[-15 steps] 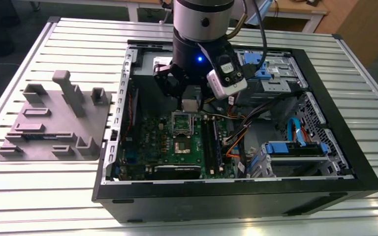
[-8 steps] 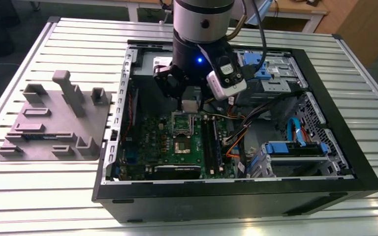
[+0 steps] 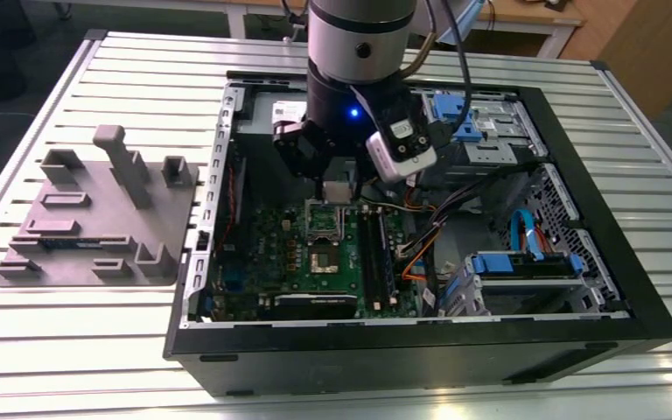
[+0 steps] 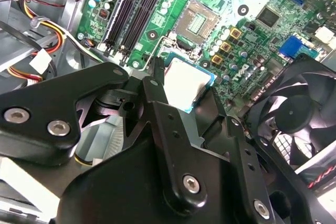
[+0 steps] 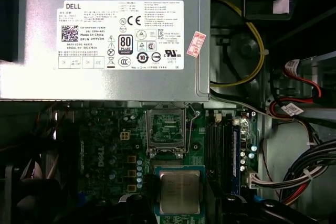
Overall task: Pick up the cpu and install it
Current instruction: 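Place the cpu into insertion slot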
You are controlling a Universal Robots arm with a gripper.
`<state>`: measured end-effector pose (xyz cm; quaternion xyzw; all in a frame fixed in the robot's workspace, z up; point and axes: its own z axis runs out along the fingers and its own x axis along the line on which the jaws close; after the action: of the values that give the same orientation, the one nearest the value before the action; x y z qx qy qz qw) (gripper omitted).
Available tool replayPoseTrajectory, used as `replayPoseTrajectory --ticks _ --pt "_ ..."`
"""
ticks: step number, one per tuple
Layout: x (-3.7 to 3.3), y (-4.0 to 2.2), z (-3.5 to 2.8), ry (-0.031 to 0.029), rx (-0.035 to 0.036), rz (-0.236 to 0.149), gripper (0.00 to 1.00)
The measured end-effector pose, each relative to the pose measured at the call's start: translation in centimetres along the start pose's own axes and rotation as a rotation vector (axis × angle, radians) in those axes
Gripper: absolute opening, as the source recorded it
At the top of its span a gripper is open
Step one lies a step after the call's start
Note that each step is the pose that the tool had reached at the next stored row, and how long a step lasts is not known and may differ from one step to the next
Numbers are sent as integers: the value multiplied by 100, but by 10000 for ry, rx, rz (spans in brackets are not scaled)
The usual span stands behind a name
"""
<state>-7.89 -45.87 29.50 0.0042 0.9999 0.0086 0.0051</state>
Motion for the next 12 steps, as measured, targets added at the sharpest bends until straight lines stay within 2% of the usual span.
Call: replayPoseTrajectory --ticks 12 --pt "1 -1 70 1 0 0 47"
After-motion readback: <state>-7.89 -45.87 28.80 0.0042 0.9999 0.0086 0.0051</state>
